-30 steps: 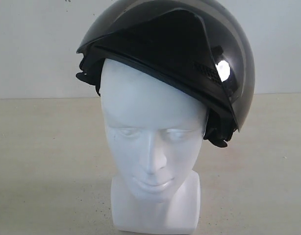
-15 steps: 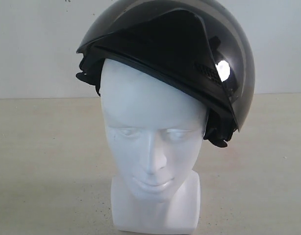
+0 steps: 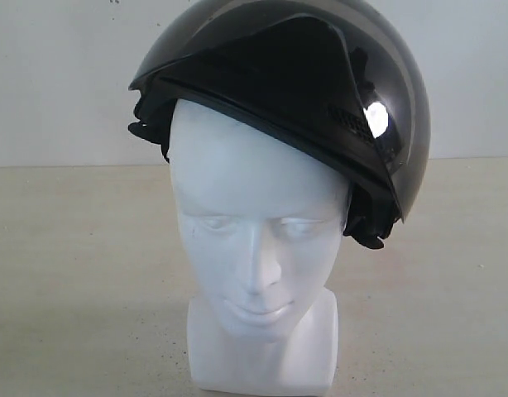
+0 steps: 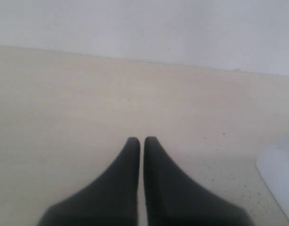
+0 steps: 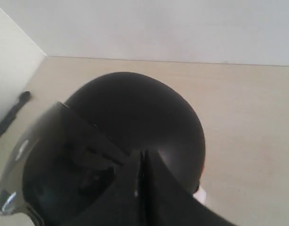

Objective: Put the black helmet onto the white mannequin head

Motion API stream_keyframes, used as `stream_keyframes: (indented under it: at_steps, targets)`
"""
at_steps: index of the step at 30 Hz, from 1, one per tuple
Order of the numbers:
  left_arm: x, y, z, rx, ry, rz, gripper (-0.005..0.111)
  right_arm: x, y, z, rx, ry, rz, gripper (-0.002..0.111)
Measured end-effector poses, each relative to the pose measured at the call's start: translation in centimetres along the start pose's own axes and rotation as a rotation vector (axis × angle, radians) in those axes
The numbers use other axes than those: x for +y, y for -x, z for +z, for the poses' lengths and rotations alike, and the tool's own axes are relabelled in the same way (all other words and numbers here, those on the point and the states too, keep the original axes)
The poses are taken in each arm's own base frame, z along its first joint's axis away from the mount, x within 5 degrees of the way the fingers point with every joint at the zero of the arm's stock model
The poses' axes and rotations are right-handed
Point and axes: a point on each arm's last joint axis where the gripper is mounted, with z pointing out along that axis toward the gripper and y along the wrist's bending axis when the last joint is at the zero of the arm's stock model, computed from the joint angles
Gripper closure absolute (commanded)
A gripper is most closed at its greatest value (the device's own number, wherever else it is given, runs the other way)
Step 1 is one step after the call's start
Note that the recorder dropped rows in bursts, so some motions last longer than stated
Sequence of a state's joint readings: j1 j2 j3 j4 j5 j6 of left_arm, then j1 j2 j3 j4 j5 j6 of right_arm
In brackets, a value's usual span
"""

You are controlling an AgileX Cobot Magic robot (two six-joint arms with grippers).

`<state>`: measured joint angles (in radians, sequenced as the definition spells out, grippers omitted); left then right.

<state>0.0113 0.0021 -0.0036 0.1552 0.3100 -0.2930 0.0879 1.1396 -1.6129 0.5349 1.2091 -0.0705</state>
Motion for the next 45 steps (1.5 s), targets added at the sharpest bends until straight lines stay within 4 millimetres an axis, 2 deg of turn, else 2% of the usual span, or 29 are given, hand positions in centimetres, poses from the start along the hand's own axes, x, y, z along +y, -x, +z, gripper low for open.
stream_keyframes:
  at_steps: [6,11,18,22,29,35,45]
  targets:
    - [0.0,0.0,0.0,0.0,0.0,0.0,0.102,-2.9,1.4,2.8,0.023,0.054,0.053,0.109]
    - [0.0,0.0,0.0,0.0,0.0,0.0,0.102,-5.4,2.2,5.9,0.06,0.122,0.071,0.109]
    - [0.0,0.0,0.0,0.0,0.0,0.0,0.102,-7.1,2.5,9.0,0.101,0.182,0.051,0.109]
    - [0.0,0.0,0.0,0.0,0.0,0.0,0.102,-7.3,2.8,10.5,0.085,0.287,0.059,0.109]
    - [0.0,0.0,0.0,0.0,0.0,0.0,0.102,-7.0,3.0,10.9,0.057,0.341,0.003,0.109]
    - [0.0,0.0,0.0,0.0,0.0,0.0,0.102,-5.1,2.6,11.7,0.085,0.391,-0.071,0.109]
    - [0.0,0.0,0.0,0.0,0.0,0.0,0.102,-4.8,1.9,12.6,0.137,0.325,-0.134,0.109]
